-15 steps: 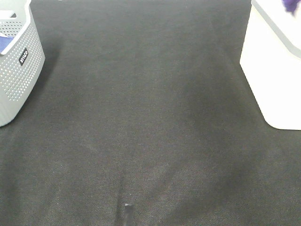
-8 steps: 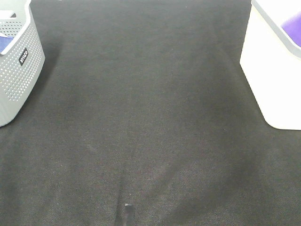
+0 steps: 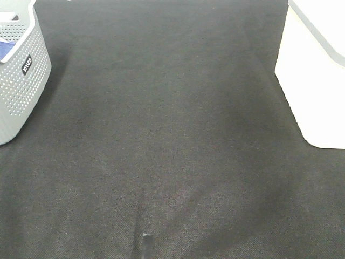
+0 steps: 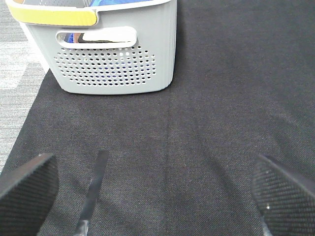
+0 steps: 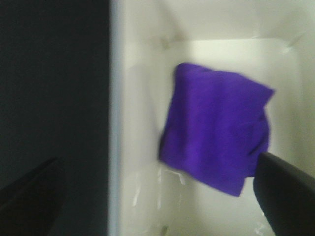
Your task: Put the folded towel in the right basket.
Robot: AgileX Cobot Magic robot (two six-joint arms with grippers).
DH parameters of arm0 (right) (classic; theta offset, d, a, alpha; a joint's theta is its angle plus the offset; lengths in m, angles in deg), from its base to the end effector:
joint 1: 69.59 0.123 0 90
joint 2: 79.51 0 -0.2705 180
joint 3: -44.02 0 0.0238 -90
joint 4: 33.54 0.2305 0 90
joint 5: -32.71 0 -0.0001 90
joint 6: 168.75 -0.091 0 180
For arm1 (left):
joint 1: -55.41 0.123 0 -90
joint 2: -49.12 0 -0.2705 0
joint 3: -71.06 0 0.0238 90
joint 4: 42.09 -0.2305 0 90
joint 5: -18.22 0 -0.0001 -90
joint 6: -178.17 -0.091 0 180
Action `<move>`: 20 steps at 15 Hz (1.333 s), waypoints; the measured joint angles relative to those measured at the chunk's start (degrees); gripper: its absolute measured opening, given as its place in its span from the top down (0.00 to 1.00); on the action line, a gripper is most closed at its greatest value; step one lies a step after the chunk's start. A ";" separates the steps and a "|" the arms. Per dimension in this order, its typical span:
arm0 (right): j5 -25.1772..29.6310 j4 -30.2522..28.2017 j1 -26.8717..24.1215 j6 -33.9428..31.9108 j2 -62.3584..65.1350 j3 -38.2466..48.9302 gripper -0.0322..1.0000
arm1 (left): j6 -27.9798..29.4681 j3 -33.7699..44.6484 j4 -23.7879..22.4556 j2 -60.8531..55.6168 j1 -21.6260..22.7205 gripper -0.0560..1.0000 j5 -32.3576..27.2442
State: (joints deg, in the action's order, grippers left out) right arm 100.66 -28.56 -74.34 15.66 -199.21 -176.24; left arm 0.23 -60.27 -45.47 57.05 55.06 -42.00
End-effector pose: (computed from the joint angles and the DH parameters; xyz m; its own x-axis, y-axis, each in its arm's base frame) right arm 0.4044 -0.0263 0.3472 -0.8397 0.0255 -0.5425 0.0021 0.9990 0.0438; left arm -0.0075 0.0047 0.2660 -0.4502 -0.0039 -0.8929 -0.0426 0.9989 0.0171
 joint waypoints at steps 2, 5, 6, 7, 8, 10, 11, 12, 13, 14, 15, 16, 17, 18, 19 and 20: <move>1.38 -1.72 3.38 -0.52 1.78 0.06 0.02 | 0.00 0.00 0.00 0.00 0.00 0.01 0.00; 1.26 -3.27 3.32 -1.49 12.49 7.05 0.02 | 0.00 0.00 0.00 0.00 0.00 0.01 0.00; 1.09 -2.75 3.32 -1.49 18.74 13.35 0.02 | 0.00 0.00 0.00 0.00 0.00 0.01 0.00; 0.17 -2.41 3.32 -1.43 26.36 21.31 0.02 | 0.00 0.00 0.00 0.00 0.00 0.01 0.00; -1.66 -2.12 3.32 -0.80 34.09 29.28 0.02 | 0.00 0.00 0.00 0.00 0.00 0.01 0.00; -5.10 -1.03 3.32 0.63 49.62 46.18 0.02 | 0.00 0.00 0.00 0.00 0.00 0.01 0.00; -5.73 -0.52 3.32 0.69 58.79 54.20 0.02 | 0.00 0.00 0.00 0.00 0.00 0.01 0.00; -5.73 -0.52 3.32 0.69 58.79 54.20 0.02 | 0.00 0.00 0.00 0.00 0.00 0.01 0.00; -6.19 -0.23 3.32 0.69 66.06 60.68 0.02 | 0.00 0.00 0.00 0.00 0.00 0.01 0.00; -6.70 -0.17 3.32 0.69 72.82 66.29 0.02 | 0.00 0.00 0.00 0.00 0.00 0.01 0.00; -7.10 -0.92 3.32 0.69 81.76 73.74 0.02 | 0.00 0.00 0.00 0.00 0.00 0.01 0.00; -7.22 -1.26 3.32 0.69 86.75 77.35 0.02 | 0.00 0.00 0.00 0.00 0.00 0.01 0.00; -7.33 -1.26 3.32 0.69 90.41 80.27 0.02 | 0.00 0.00 0.00 0.00 0.00 0.01 0.00; -7.62 -1.09 3.32 0.69 93.33 82.56 0.02 | 0.00 0.00 0.00 0.00 0.00 0.01 0.00; -7.62 -1.03 3.32 0.63 95.80 84.57 0.02 | 0.00 0.00 0.00 0.00 0.00 0.01 0.00; -8.02 -0.92 3.32 0.29 97.57 86.23 0.02 | 0.00 0.00 0.00 0.00 0.00 0.01 0.00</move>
State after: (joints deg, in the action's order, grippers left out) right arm 92.64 -29.47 -71.02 15.95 -101.64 -90.01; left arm 0.23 -60.27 -45.47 57.05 55.06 -42.00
